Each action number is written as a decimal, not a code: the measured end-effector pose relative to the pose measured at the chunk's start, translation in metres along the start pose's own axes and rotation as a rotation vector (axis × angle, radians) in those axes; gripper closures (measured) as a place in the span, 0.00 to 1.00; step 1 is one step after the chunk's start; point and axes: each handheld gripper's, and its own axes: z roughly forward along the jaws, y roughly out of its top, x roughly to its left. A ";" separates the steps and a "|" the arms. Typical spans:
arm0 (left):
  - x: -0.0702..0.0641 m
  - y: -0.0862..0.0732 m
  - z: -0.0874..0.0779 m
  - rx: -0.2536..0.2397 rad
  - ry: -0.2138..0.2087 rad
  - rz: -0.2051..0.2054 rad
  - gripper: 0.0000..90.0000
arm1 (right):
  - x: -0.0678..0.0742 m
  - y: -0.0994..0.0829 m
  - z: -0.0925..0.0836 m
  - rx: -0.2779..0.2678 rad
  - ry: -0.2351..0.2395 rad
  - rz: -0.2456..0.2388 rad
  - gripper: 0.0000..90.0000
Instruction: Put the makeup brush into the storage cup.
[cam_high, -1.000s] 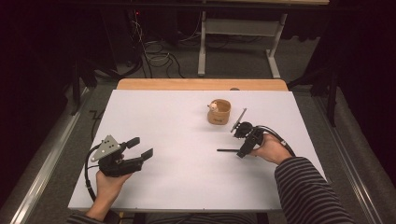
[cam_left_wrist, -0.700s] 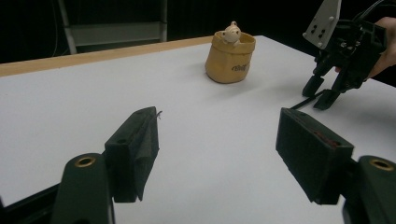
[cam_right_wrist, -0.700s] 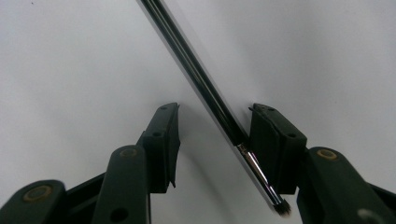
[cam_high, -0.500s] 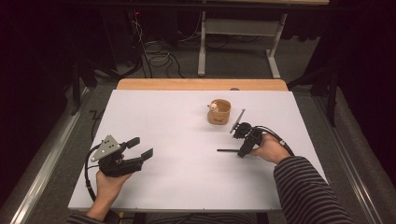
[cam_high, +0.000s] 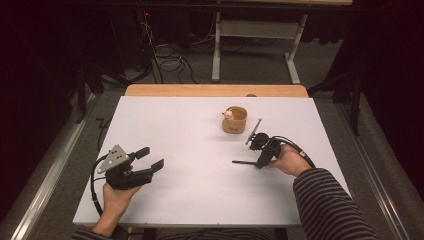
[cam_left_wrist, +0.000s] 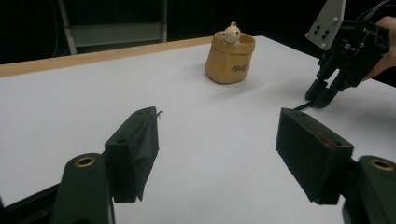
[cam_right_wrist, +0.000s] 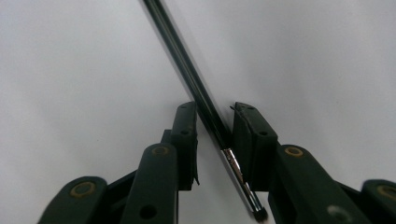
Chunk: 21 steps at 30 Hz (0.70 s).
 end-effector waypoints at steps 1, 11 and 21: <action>0.000 0.000 0.000 0.001 0.000 0.000 0.34 | 0.000 0.000 0.000 0.000 -0.001 0.001 0.81; -0.001 0.000 0.001 0.004 -0.011 0.003 0.33 | 0.001 -0.001 0.000 -0.003 0.006 -0.019 0.93; -0.003 0.001 -0.001 -0.026 -0.045 0.020 0.32 | 0.003 -0.003 0.000 -0.013 -0.001 -0.019 0.95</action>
